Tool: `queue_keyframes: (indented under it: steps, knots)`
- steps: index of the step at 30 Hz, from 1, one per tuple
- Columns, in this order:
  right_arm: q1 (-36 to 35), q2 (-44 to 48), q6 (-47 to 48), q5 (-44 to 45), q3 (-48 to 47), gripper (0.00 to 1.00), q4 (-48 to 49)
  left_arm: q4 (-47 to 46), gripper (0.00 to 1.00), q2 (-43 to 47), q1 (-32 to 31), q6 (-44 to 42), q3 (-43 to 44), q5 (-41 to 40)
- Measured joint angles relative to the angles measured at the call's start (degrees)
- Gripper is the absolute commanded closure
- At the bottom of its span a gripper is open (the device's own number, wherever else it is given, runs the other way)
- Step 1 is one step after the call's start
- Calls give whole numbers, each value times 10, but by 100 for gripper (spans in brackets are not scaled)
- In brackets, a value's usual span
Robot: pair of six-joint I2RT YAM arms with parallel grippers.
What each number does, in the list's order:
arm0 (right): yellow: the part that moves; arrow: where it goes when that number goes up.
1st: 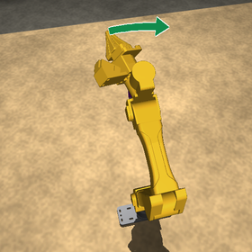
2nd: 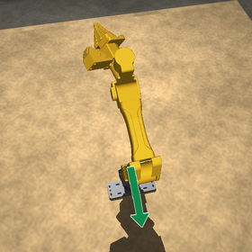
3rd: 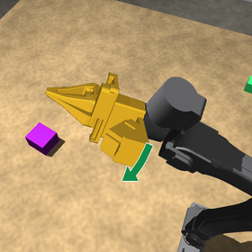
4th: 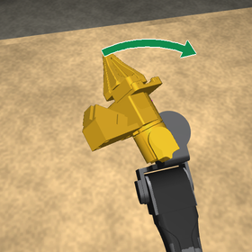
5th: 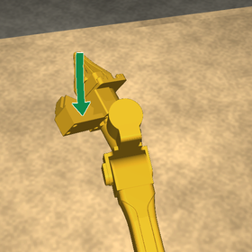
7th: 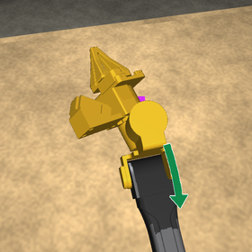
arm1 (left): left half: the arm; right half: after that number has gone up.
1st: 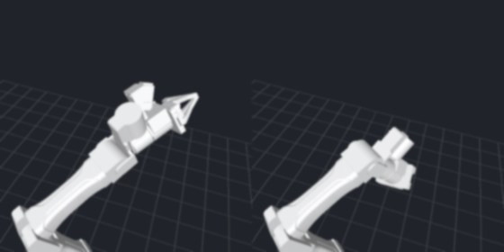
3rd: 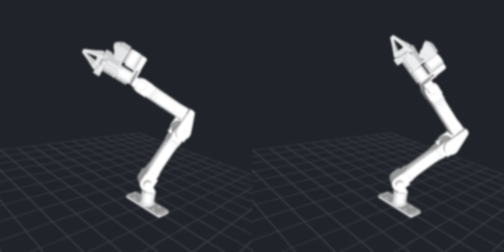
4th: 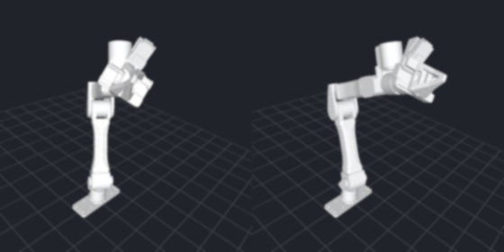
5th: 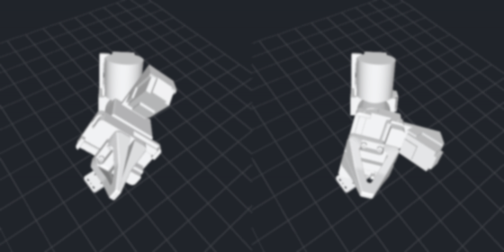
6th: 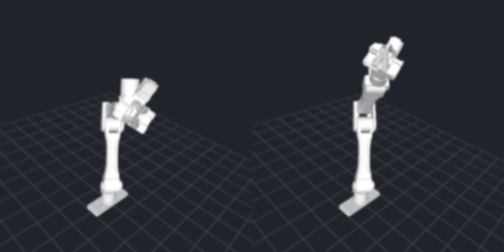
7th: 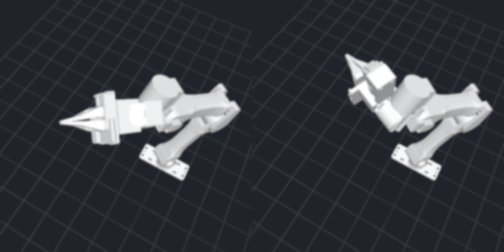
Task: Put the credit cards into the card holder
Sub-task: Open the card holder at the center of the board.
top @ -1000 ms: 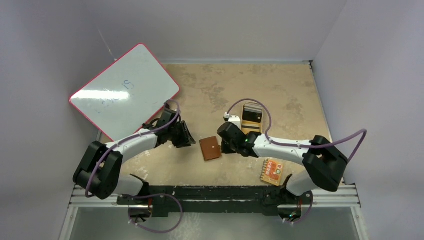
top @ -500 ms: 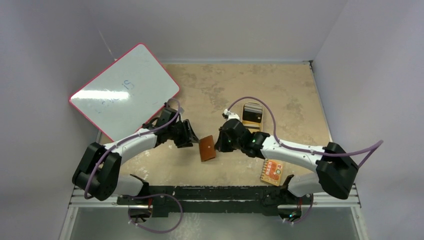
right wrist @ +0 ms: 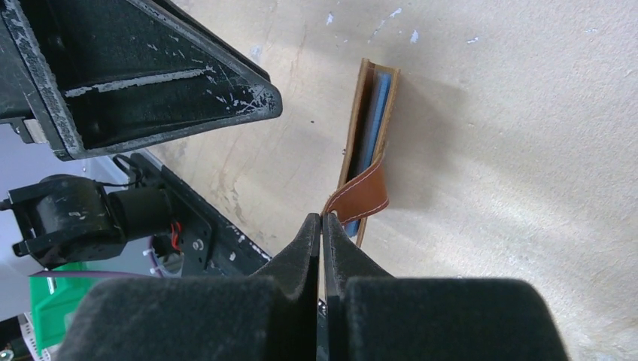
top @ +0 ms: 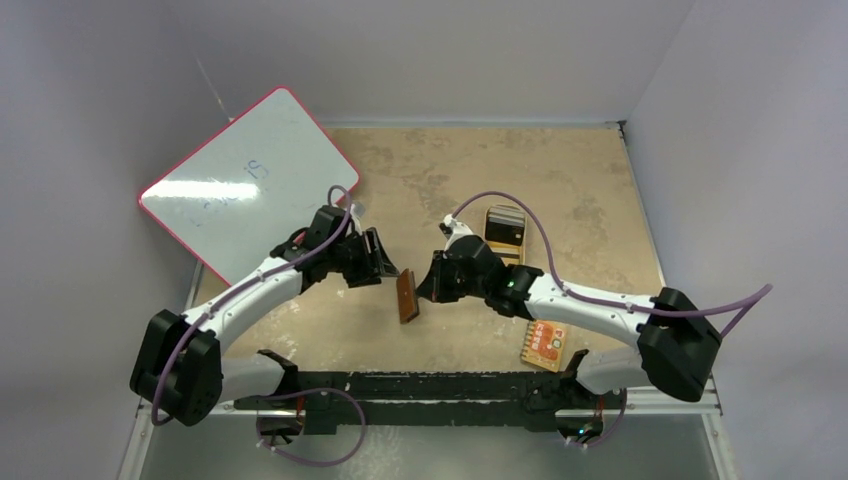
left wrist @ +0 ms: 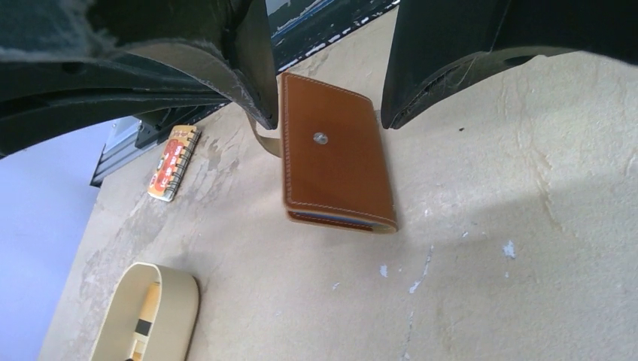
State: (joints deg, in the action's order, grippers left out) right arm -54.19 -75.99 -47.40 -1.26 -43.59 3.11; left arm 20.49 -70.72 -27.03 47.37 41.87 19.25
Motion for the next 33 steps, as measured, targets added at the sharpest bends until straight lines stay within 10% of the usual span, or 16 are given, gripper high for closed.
queue_keyframes:
  steps: [33]
  knots:
    - [58, 56, -6, -29, 39, 100, 6, -53, 44, 5, 0, 41, -48, -1]
